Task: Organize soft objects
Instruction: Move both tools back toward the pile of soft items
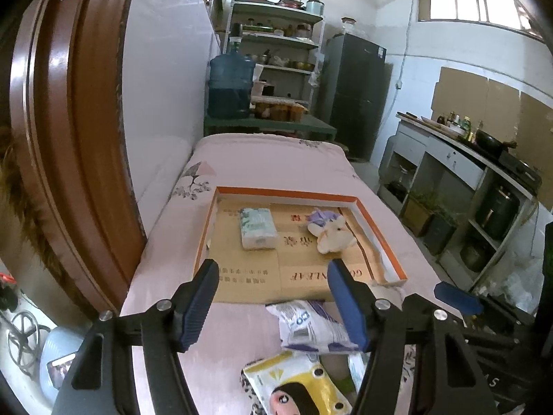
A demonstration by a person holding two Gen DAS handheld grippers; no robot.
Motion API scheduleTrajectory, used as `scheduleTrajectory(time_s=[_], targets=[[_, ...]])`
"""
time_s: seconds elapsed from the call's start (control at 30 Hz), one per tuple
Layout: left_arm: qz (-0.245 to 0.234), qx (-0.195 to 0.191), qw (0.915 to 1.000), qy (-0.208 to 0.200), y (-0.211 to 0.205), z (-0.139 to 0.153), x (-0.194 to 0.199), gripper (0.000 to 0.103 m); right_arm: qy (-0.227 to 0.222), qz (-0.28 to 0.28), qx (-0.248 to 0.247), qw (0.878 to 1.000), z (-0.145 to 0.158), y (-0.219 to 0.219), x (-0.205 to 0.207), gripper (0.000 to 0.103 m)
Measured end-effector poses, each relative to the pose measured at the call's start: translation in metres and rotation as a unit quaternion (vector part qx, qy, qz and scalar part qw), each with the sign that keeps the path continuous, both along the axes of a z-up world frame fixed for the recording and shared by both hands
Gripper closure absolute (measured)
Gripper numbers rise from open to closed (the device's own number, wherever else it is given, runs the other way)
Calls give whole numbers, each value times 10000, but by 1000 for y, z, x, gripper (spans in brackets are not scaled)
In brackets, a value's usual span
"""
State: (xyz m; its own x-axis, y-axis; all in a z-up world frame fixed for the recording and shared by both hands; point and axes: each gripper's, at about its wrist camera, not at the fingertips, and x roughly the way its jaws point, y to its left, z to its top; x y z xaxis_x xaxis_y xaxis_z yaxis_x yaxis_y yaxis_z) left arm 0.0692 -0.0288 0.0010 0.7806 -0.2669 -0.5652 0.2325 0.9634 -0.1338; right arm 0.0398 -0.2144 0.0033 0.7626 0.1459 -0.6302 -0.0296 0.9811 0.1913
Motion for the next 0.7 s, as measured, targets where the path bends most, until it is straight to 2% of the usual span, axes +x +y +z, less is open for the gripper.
scheduleTrajectory(time_s=[0.27, 0.43, 0.7], targets=[[-104, -67, 9999, 52, 7, -5, -21, 41, 66, 101, -23, 9999, 0, 9, -15, 39], [-50, -341, 9993, 137, 17, -14, -29, 44, 104, 154, -90, 9998, -3, 16, -24, 39], [177, -191, 9993, 287, 18, -26, -38, 44, 251, 130, -100, 9996, -14, 17, -34, 39]])
